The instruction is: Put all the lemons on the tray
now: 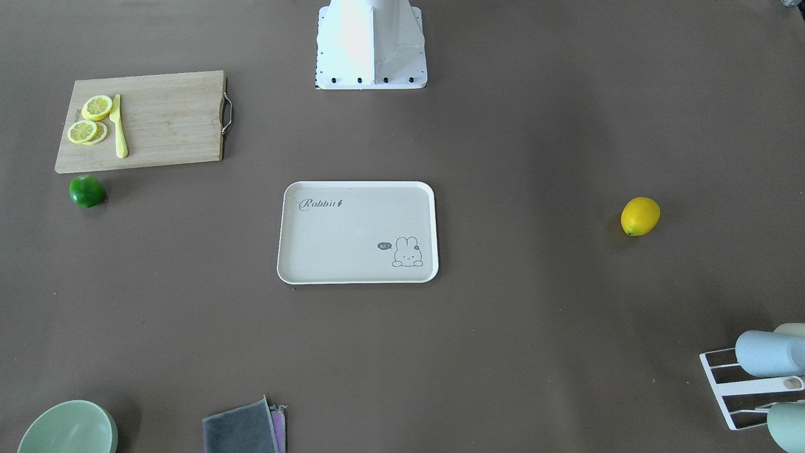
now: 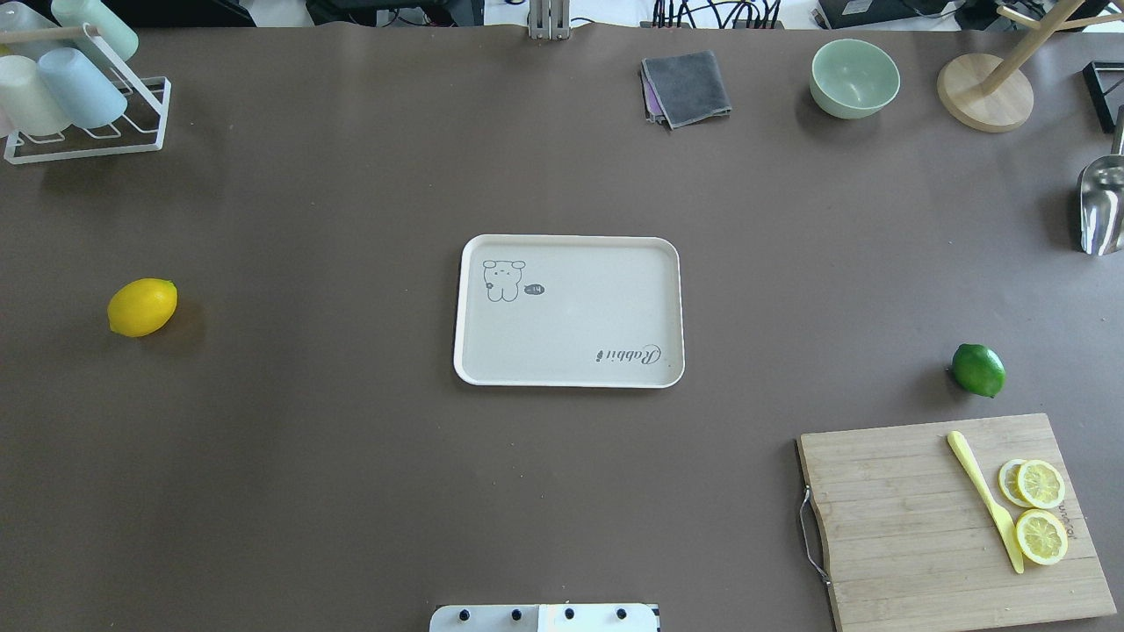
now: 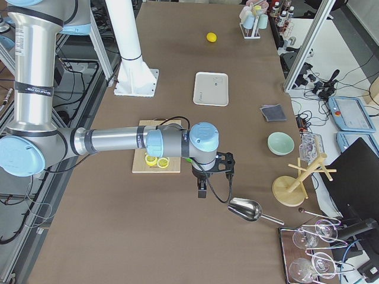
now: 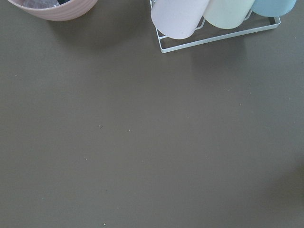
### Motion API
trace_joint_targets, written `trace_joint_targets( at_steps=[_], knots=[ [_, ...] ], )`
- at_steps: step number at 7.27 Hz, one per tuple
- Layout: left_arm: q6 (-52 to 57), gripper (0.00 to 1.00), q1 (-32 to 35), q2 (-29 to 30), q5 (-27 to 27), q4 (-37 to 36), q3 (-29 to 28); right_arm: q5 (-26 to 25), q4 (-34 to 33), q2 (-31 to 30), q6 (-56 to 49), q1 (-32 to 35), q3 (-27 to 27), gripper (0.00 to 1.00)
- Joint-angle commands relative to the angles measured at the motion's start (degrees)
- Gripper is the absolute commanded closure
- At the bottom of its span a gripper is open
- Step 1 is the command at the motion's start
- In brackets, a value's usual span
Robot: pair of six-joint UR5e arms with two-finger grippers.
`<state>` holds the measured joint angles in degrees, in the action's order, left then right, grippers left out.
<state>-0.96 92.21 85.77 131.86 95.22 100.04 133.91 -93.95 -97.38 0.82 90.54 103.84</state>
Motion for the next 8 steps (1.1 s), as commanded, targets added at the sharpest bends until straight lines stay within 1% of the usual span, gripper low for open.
trace_joint_targets(
  at_steps=[1, 3, 5, 6, 7, 8],
  knots=[
    [-0.1, 0.02, 0.0, 0.0, 0.1, 0.0, 0.1, 0.1, 0.3, -0.4, 0.0, 0.1, -0.2, 0.00],
    [-0.1, 0.02, 0.0, 0.1, 0.0, 0.1, 0.3, 0.2, 0.3, -0.3, 0.0, 0.1, 0.1, 0.00],
    [0.2, 0.02, -0.2, 0.7, 0.2, 0.5, 2.4, 0.1, 0.3, 0.4, 0.2, -0.2, 0.3, 0.00],
    [0.0, 0.02, -1.1, 0.8, 0.2, 2.5, 2.9, 0.7, 0.7, 1.8, 0.6, -0.2, 0.9, 0.00],
    [-0.2, 0.02, -3.0, 0.7, 2.7, 5.0, 2.9, 0.8, 0.4, 2.1, 0.8, -1.2, 0.5, 0.00],
    [0.0, 0.02, -5.0, 2.2, 3.5, 6.0, 3.1, 4.1, 0.2, 1.9, 1.5, -1.4, 1.0, 0.00]
  ],
)
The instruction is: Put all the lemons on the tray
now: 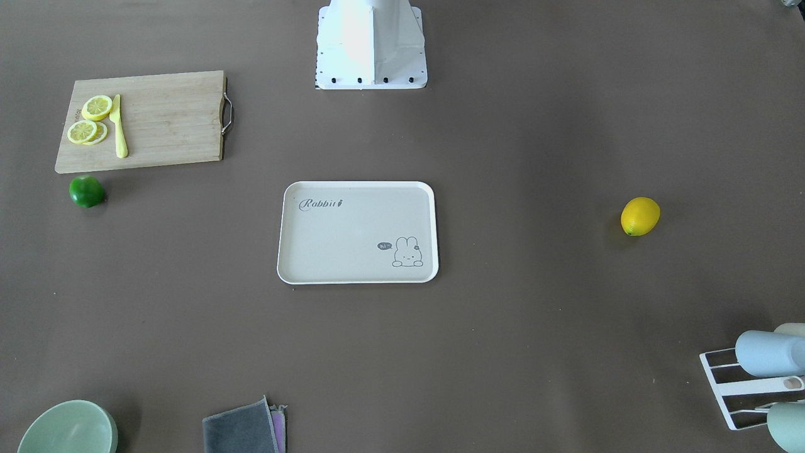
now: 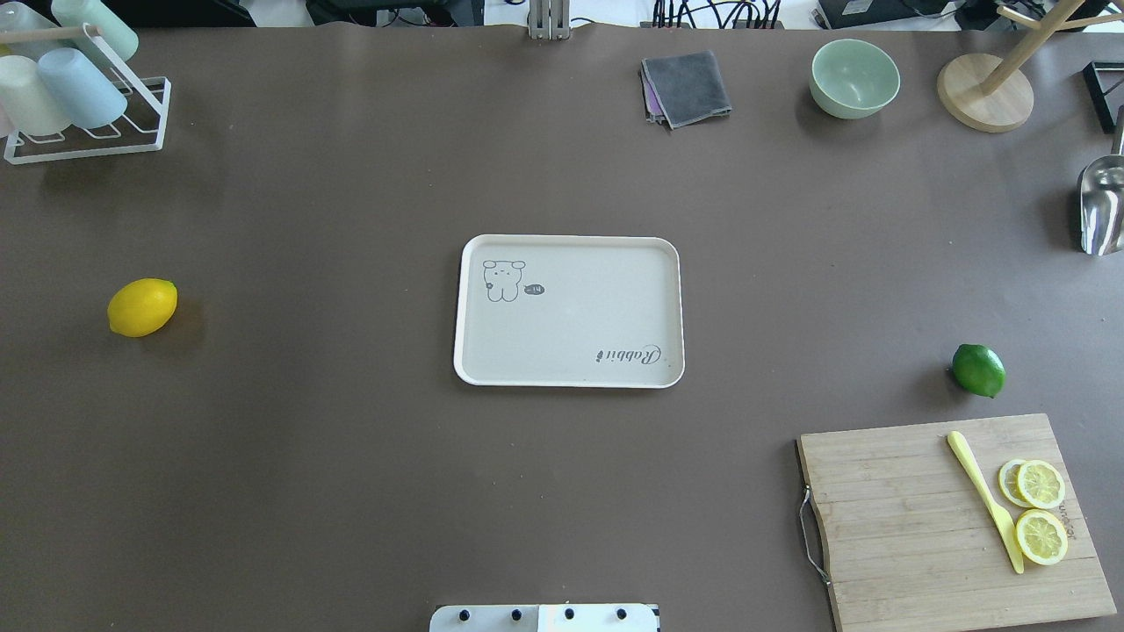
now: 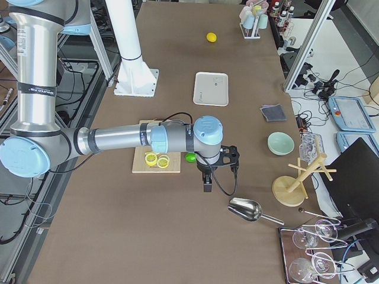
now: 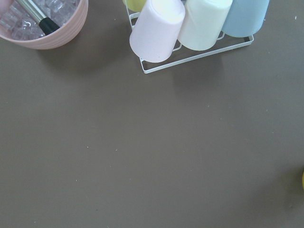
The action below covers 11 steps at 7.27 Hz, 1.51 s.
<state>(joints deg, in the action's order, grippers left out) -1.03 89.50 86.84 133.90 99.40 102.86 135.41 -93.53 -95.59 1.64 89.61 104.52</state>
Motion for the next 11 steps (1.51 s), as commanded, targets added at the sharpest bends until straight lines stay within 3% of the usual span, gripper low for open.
trace_joint_targets(
  at_steps=[1, 2, 3, 5, 7, 11],
  knots=[
    [0.0, 0.02, -2.5, 2.2, 1.5, 3.4, 0.0, 6.6, 0.2, 0.4, 2.0, -1.1, 0.0, 0.00],
    [-0.9, 0.02, -4.5, 3.1, 1.2, 3.3, -0.8, 7.1, 0.8, 0.8, 1.5, -2.3, 0.4, 0.00],
    [-9.2, 0.02, -5.8, 4.2, 1.3, 3.7, -1.3, 6.6, 4.9, 0.6, 1.4, -4.1, -0.5, 0.00],
    [-17.0, 0.02, -8.7, 4.1, 1.0, 14.4, -4.2, 5.7, 13.2, -0.6, 3.4, -7.2, -1.6, 0.00],
    [-25.7, 0.02, -11.7, 4.3, 0.7, 20.2, -5.0, 4.1, 15.6, -0.2, 4.0, -13.4, -1.6, 0.00],
    [-26.0, 0.02, -12.0, 4.7, 0.8, 20.4, -5.0, -3.6, 27.4, 0.2, 23.7, -27.8, -1.9, 0.00]
  ],
)
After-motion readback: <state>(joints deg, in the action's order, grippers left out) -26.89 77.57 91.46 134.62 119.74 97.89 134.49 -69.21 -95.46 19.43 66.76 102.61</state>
